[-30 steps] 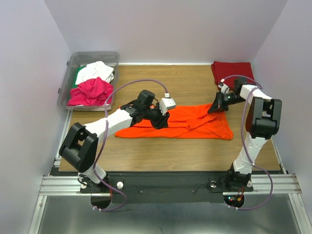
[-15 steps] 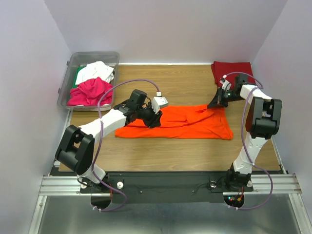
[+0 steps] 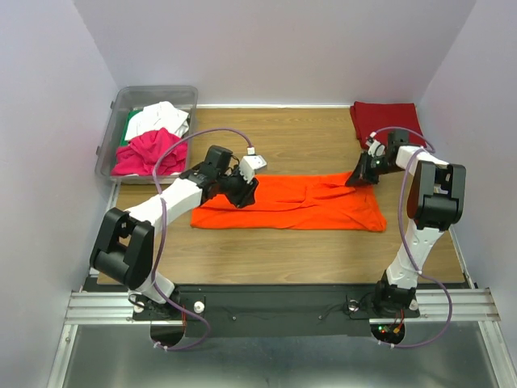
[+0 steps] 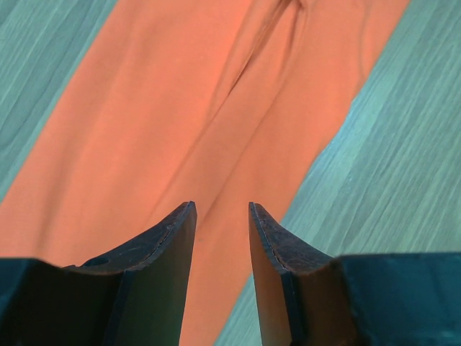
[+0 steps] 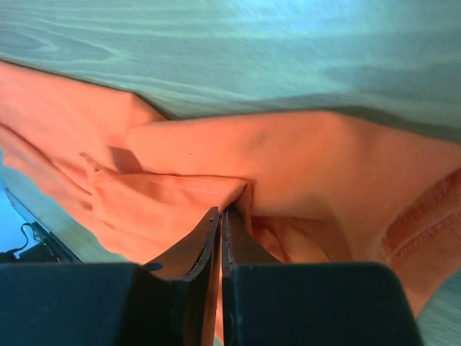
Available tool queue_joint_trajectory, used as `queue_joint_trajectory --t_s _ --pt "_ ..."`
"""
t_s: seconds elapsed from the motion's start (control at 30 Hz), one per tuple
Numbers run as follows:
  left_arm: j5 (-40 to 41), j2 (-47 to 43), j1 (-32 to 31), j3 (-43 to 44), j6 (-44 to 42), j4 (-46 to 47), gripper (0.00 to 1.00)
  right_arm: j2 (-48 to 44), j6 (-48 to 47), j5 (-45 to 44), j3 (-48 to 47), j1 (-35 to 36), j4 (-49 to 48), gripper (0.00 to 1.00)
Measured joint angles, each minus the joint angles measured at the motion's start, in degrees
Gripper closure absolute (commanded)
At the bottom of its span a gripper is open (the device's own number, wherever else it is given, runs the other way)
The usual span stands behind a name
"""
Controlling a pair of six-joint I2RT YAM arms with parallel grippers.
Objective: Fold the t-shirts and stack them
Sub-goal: Fold the tshirt
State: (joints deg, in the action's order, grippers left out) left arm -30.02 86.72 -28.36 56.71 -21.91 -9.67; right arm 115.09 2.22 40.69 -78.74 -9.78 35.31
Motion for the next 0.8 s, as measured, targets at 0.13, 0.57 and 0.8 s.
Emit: queue_joint_trajectory --t_s 0.13,0.57,0.8 --pt "0.3 0.0 2.0 0.0 -0.4 -1.6 0.49 -0.4 -0.3 -1.7 1.0 0.0 0.7 0.42" --pt "2.1 0.0 10.6 0.0 -6.6 -10.3 0.51 -15.3 -12.4 -5.2 -6.1 0.0 12.7 0.66" --pt "6.5 4.6 10.8 0.6 -10.1 -10.3 0.54 -14.6 -17.6 -11.6 4.8 0.1 17.5 0.72"
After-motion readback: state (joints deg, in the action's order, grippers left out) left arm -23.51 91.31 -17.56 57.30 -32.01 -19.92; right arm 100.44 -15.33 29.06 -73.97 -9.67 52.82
